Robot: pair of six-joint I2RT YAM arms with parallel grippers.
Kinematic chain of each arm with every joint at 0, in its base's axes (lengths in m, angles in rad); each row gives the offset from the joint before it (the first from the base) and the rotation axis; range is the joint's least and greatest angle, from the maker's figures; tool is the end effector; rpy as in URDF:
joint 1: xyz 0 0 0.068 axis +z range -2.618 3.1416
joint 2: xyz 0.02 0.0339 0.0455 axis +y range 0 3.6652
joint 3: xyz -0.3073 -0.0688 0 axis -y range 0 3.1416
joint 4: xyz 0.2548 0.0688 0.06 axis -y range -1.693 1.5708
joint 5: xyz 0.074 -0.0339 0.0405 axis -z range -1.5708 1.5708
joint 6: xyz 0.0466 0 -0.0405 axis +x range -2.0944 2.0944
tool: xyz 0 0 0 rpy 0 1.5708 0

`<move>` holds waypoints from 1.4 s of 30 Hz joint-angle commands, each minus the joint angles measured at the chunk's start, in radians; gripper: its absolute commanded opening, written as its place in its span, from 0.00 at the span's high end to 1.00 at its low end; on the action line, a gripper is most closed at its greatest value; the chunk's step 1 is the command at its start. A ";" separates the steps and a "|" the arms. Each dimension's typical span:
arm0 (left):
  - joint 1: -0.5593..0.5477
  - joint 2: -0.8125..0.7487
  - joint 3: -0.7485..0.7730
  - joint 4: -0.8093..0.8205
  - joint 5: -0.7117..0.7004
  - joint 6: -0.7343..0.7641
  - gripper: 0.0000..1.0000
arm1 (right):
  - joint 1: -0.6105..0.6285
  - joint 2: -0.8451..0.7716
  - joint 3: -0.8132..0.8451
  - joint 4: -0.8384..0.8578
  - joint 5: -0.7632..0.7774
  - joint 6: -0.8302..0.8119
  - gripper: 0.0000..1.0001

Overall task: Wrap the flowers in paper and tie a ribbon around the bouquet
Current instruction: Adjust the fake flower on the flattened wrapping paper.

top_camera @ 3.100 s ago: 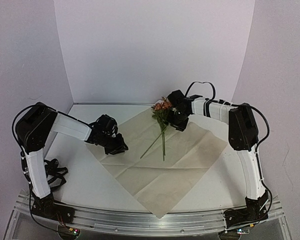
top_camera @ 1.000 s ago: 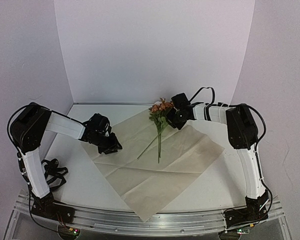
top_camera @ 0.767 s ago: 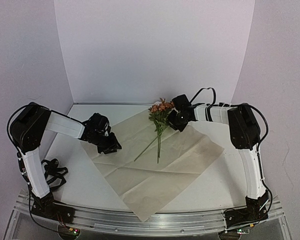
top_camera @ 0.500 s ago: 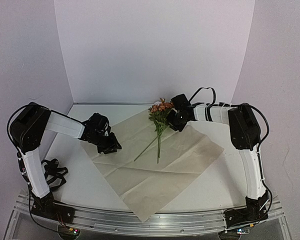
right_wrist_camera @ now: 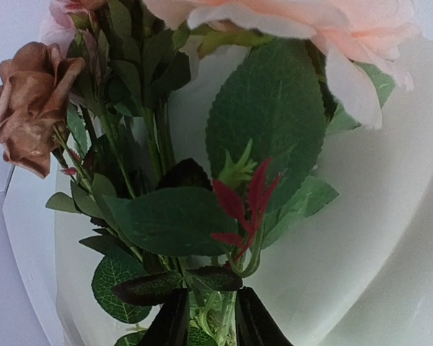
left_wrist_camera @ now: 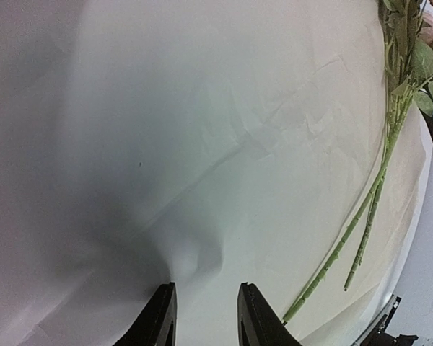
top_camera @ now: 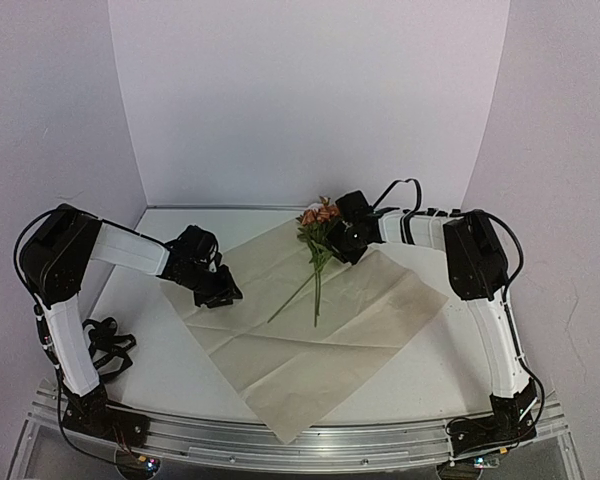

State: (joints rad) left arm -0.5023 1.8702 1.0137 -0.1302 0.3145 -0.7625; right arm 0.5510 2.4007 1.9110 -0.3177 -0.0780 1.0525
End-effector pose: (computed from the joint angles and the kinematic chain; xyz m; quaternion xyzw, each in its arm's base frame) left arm 0.3332 -0.1995 0.1552 -0.0780 0.9437 -0.2891 0.1407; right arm 0.4949 0.3084 0.1670 0.2160 0.9019 0.2926 0.2329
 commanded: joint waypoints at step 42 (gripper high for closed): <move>0.038 0.014 0.040 -0.034 0.006 0.021 0.68 | 0.006 -0.181 -0.081 0.005 0.028 -0.015 1.00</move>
State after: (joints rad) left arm -0.4744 1.8732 1.0267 -0.1572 0.3204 -0.7565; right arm 0.5510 2.2921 1.8490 -0.3231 -0.0650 1.0517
